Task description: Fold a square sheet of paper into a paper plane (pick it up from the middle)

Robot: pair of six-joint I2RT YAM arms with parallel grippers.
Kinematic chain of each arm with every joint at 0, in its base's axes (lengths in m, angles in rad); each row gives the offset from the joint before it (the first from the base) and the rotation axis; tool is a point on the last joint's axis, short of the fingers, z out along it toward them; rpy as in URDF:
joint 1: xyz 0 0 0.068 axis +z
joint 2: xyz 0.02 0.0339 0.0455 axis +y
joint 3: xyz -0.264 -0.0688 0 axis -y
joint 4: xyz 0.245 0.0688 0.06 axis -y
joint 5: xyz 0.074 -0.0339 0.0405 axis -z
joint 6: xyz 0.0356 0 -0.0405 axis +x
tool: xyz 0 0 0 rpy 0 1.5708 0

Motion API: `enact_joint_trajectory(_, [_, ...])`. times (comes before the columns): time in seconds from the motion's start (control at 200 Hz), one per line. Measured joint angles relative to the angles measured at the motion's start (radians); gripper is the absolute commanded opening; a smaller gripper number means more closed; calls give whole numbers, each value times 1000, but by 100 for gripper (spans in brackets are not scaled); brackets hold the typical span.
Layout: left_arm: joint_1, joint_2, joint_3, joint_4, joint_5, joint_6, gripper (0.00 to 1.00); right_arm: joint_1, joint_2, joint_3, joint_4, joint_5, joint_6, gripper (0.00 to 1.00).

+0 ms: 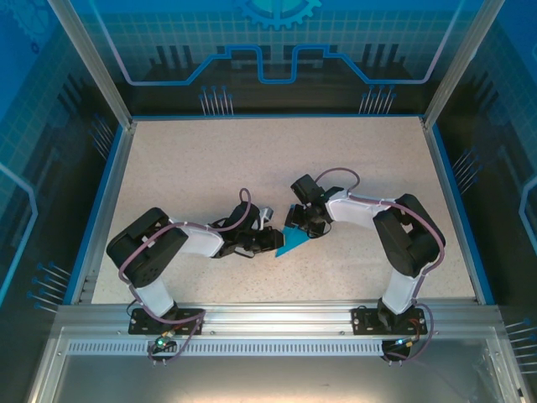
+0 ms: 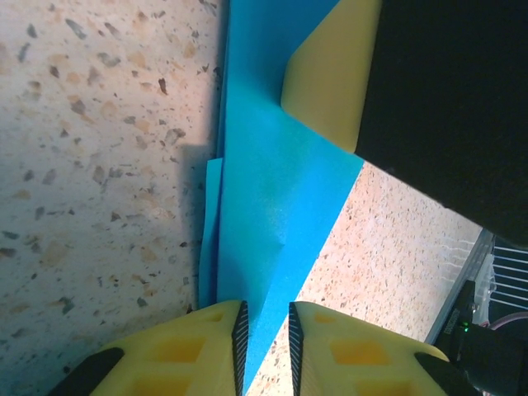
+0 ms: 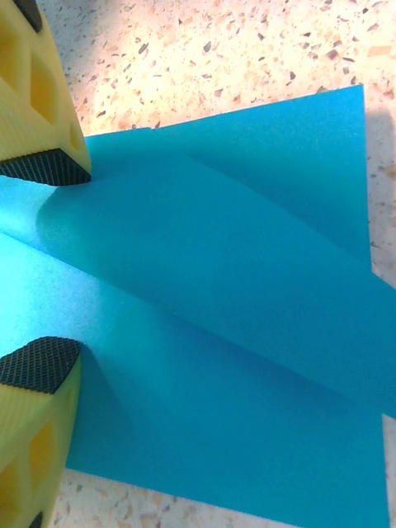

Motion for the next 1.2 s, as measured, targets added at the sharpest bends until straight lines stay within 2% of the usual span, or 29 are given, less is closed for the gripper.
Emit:
enact_joint_trajectory(0.475, [13,-84,-24,36,-34,-65,18,2,9,11,-14,7,5,57])
enact_joint_trajectory(1.2, [5,6,5,80,11,-78,18,2,17,20,-26,10,15,56])
